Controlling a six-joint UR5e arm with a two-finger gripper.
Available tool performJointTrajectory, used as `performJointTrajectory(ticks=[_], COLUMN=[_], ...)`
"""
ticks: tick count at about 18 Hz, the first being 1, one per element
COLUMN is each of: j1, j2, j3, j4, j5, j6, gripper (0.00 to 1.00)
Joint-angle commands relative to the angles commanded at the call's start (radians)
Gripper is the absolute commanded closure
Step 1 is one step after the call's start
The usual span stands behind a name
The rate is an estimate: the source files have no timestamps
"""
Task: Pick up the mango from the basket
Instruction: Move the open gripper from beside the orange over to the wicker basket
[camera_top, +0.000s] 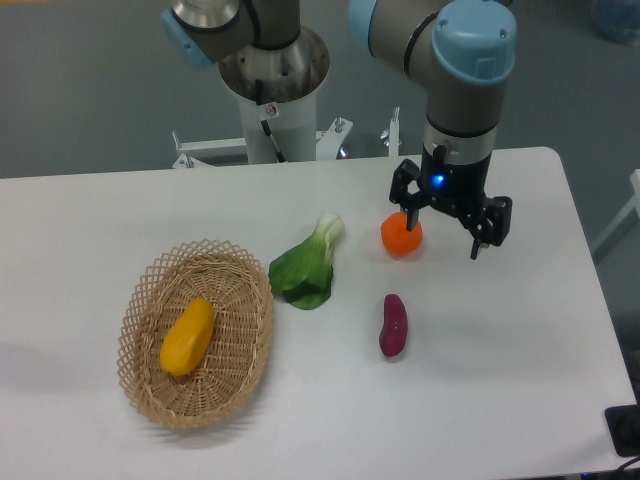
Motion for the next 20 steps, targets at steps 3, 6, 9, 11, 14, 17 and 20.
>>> performJointTrajectory(ticks=[3,6,9,11,14,17,20], j1=[-0.003,-0.018,-0.050,-0.072,-0.176,-0.300,-0.386], j2=[0.000,0.024,0.058,0.081,0.074,0.028,-0.034], j3=[-0.009,-0.028,-0.078,-0.116,-0.152,-0.163,-0.169], j4=[0.008,0.009,0.012,0.055,0.161,0.213,0.224], j5=[-0.032,-0.083,-0.147,-0.198,-0.196,-0.196,-0.187], j6=[-0.037,-0.126,-0.240,-0.299,-0.505,-0.620,-0.688], gripper=[0.00,0.00,0.00,0.00,0.00,0.00,0.00])
